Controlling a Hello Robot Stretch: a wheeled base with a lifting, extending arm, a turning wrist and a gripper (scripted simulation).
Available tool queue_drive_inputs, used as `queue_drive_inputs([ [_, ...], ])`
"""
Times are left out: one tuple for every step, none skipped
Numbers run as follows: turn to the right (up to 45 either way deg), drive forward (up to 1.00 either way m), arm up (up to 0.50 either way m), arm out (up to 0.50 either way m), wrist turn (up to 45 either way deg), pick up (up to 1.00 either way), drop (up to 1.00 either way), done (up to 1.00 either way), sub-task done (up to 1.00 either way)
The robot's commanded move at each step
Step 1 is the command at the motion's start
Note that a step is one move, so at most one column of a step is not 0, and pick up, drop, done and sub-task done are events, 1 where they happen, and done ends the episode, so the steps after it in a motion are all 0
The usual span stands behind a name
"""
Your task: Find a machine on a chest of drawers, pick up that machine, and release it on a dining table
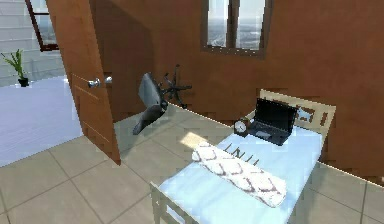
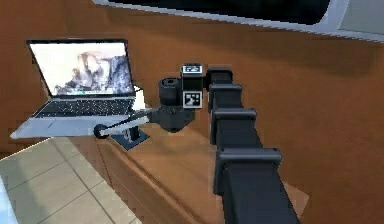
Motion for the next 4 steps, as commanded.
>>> queue_drive_inputs([
  [0.0,0.0,0.0,0.0,-45.0,0.0,0.0,0.0,0.0],
  [0.0,0.0,0.0,0.0,-30.0,0.0,0.0,0.0,0.0],
  [0.0,0.0,0.0,-0.2,0.0,0.0,0.0,0.0,0.0],
  [-45.0,0.0,0.0,0.0,0.0,0.0,0.0,0.0,0.0],
])
